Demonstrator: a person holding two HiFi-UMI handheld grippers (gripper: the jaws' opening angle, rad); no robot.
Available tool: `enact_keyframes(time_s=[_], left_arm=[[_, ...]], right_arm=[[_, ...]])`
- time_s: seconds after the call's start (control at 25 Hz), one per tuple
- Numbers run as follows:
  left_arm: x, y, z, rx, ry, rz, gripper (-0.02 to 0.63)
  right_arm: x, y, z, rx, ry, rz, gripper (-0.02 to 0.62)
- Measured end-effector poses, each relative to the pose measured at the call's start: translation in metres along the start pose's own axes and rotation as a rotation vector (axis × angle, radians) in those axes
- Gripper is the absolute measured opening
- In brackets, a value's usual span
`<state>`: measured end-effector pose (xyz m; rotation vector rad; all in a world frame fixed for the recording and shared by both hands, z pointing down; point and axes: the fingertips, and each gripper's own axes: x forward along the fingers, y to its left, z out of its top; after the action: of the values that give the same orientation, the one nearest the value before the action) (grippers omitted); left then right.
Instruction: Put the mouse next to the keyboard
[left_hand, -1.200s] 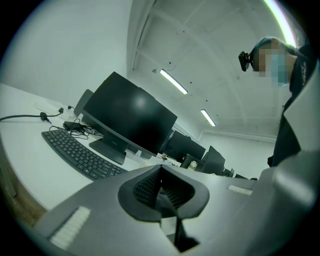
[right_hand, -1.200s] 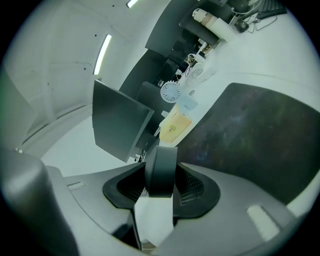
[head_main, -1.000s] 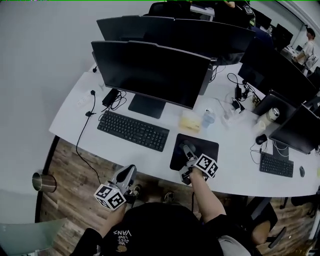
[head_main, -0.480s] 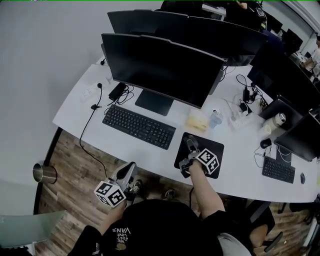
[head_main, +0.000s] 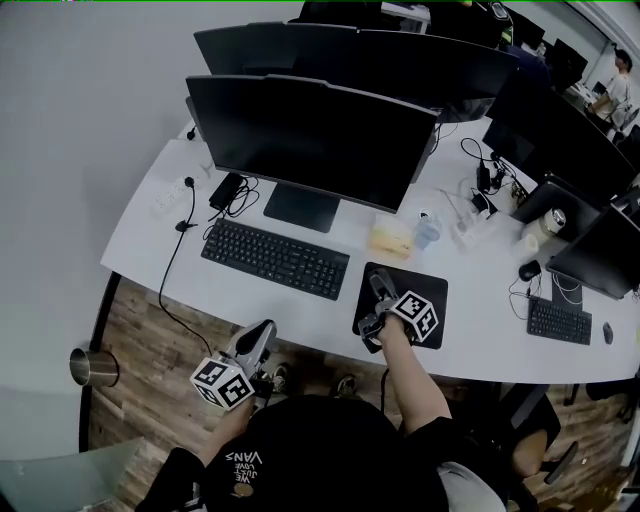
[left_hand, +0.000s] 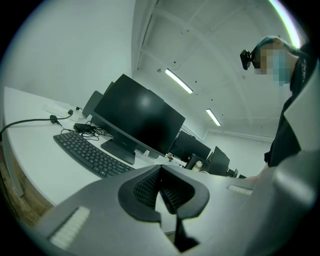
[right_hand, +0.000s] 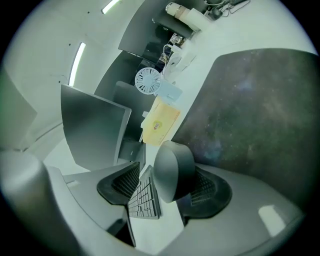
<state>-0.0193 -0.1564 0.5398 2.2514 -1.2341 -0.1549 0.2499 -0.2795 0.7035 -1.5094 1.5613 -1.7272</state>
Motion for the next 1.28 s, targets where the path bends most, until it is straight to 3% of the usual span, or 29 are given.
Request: enact_keyframes(time_s=[0.2, 0.36, 0.56, 0.76, 1.28], left_arm=[[0.002, 0.008, 0.004, -0.004, 0.002, -0.03, 0.002], [-0.001, 0.016, 0.007, -0.019, 0.002, -0.035, 0.002], [-0.002, 0.024, 0.007, -0.037, 0.008, -0.04, 0.002], [0.0, 0.027, 0.006, -0.046, 0.016, -0.058, 0.002], [0.01, 0.028, 0.0, -0.067, 0.052, -0.114, 0.002]], right_arm=[[0.002, 0.008, -0.007, -0.016, 0.059, -0.009, 0.359], [0.0, 0.012, -0.013, 0.117, 0.102, 0.015, 0.411], [-0.005, 0.011, -0.016, 0.224, 0.116, 0.042, 0.427], [-0.013, 0.01, -0.022, 0.228, 0.134, 0.016, 0.465], [-0.041, 0.001, -0.036, 0.231, 0.138, -0.035, 0.488]])
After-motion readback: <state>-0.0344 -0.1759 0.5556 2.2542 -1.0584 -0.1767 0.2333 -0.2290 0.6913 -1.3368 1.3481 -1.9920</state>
